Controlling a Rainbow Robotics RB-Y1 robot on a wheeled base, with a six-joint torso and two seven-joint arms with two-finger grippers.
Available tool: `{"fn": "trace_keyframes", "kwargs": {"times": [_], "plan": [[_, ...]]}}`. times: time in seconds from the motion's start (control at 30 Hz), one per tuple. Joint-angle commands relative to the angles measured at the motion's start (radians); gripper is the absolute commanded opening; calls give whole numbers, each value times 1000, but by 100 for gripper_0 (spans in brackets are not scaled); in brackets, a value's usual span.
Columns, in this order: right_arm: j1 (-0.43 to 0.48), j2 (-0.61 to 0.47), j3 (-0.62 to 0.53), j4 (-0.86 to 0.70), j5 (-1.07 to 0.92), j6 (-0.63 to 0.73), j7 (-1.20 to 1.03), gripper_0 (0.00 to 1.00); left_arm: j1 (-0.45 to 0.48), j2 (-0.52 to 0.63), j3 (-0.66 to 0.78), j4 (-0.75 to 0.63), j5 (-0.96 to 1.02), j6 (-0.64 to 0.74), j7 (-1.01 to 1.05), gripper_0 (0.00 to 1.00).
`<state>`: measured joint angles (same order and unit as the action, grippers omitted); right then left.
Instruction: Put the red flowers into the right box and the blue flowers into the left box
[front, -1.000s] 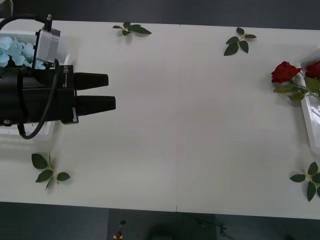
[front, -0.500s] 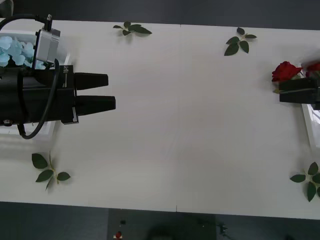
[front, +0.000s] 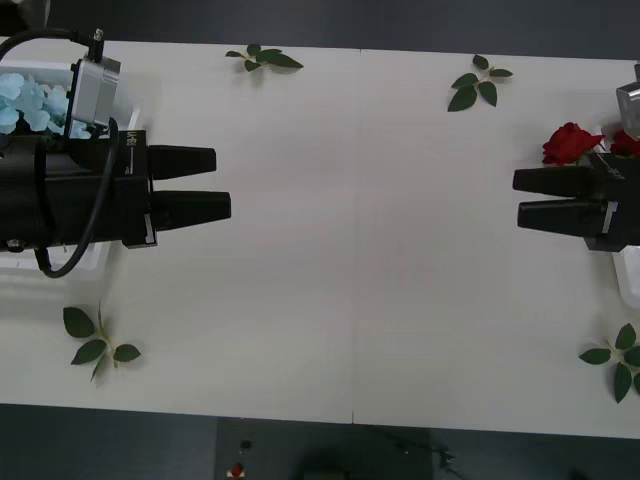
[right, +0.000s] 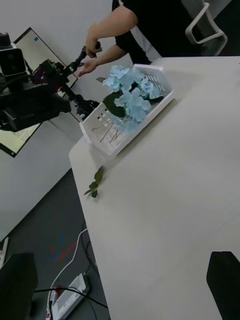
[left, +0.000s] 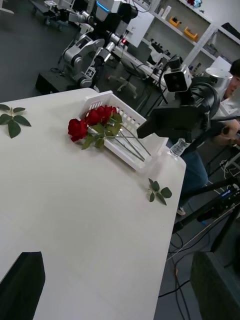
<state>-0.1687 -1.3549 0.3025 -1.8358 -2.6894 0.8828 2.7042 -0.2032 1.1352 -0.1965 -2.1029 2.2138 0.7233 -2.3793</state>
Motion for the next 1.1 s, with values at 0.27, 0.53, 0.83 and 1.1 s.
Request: {"fn": "trace_keyframes", "kwargs": {"times": [0.27,0.53,0.83,1.1], "plan": [[-23,99,12,-129,62,-97,1,100,-2,8,3,-6,6,-4,-29,84],[-40,134,14,-175,123,-137,1,100,-2,8,3,-6,6,-4,-29,85],[-60,174,14,-177,129,-130,1,100,-2,8,3,-6,6,-4,-29,85],[-61,189,17,-178,128,-127,1,100,-2,8,3,-6,6,-4,-29,85]]}}
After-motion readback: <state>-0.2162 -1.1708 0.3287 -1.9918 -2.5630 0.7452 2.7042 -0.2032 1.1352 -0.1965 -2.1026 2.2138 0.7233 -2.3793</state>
